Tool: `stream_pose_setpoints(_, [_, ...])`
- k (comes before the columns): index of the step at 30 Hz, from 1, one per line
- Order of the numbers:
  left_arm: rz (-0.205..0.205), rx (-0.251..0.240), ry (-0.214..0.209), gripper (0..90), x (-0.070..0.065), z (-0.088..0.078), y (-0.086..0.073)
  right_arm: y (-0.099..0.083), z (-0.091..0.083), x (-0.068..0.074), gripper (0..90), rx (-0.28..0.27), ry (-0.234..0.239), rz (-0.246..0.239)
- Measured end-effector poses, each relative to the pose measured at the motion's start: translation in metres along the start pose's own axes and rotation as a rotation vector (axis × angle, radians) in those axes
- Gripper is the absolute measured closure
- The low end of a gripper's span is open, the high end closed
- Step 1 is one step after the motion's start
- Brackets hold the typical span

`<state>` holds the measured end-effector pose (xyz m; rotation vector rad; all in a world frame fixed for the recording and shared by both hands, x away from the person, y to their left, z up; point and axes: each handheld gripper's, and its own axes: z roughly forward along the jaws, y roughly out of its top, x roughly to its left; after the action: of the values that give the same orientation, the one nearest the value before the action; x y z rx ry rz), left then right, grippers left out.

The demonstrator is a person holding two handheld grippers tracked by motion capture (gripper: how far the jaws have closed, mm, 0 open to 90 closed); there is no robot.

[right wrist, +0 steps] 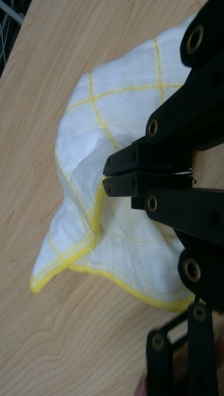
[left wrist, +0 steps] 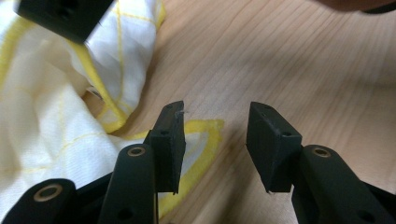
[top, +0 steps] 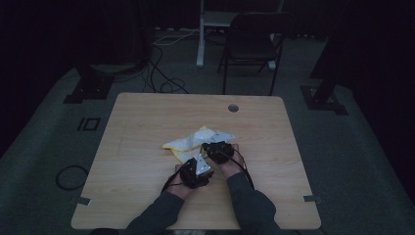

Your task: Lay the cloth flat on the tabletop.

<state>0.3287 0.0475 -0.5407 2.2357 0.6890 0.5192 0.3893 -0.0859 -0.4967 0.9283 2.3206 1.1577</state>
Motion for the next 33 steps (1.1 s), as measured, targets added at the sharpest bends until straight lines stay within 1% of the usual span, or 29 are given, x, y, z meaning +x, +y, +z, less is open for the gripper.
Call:
stream_pose_setpoints(2, [0.004,0.018,0.011,62.1,-0.001,0.002,-0.001,0.0,0.0,-0.001,88.6,0.0,-0.001,0.004])
stream_pose_setpoints(3, [0.01,0.026,0.016,65.9,0.0,0.002,-0.001,0.0,-0.001,-0.002,88.6,0.0,-0.003,0.005])
stream_pose_setpoints(6, [0.007,0.042,0.018,78.4,0.003,-0.001,-0.003,0.001,-0.002,-0.005,88.6,-0.001,-0.009,0.012])
stream_pose_setpoints(9, [0.01,0.039,0.022,87.5,0.007,-0.006,-0.007,0.002,-0.004,-0.008,88.6,-0.006,-0.017,0.015])
stream_pose_setpoints(14, [0.011,0.027,0.027,89.3,0.012,-0.021,-0.017,0.003,-0.007,-0.015,88.6,-0.005,-0.029,0.025])
stream_pose_setpoints(17, [0.0,0.018,0.034,89.5,0.017,-0.031,-0.024,0.002,-0.008,-0.019,88.7,0.0,-0.039,0.027])
stream_pose_setpoints(20, [-0.011,0.007,0.051,89.6,0.023,-0.043,-0.029,0.003,-0.009,-0.021,88.7,0.001,-0.045,0.029])
stream_pose_setpoints(23, [-0.031,-0.003,0.068,89.7,0.03,-0.054,-0.034,0.006,-0.011,-0.024,88.7,-0.001,-0.054,0.033])
stream_pose_setpoints(26, [-0.062,-0.015,0.092,89.7,0.04,-0.064,-0.038,0.008,-0.013,-0.027,88.7,0.0,-0.06,0.035])
stream_pose_setpoints(27, [-0.075,-0.025,0.099,89.7,0.043,-0.066,-0.039,0.008,-0.014,-0.028,88.7,-0.001,-0.063,0.034])
stream_pose_setpoints(28, [-0.075,-0.025,0.099,89.7,0.043,-0.066,-0.039,0.008,-0.014,-0.028,88.7,-0.001,-0.063,0.034])
stream_pose_setpoints(29, [-0.096,-0.037,0.113,89.7,0.049,-0.072,-0.04,0.008,-0.014,-0.03,88.7,0.002,-0.065,0.038])
stream_pose_setpoints(31, [-0.116,-0.049,0.12,89.7,0.055,-0.075,-0.041,0.008,-0.016,-0.033,88.7,0.009,-0.072,0.043])
stream_pose_setpoints(33, [-0.122,-0.049,0.132,89.7,0.06,-0.079,-0.042,0.008,-0.016,-0.035,88.7,0.01,-0.074,0.044])
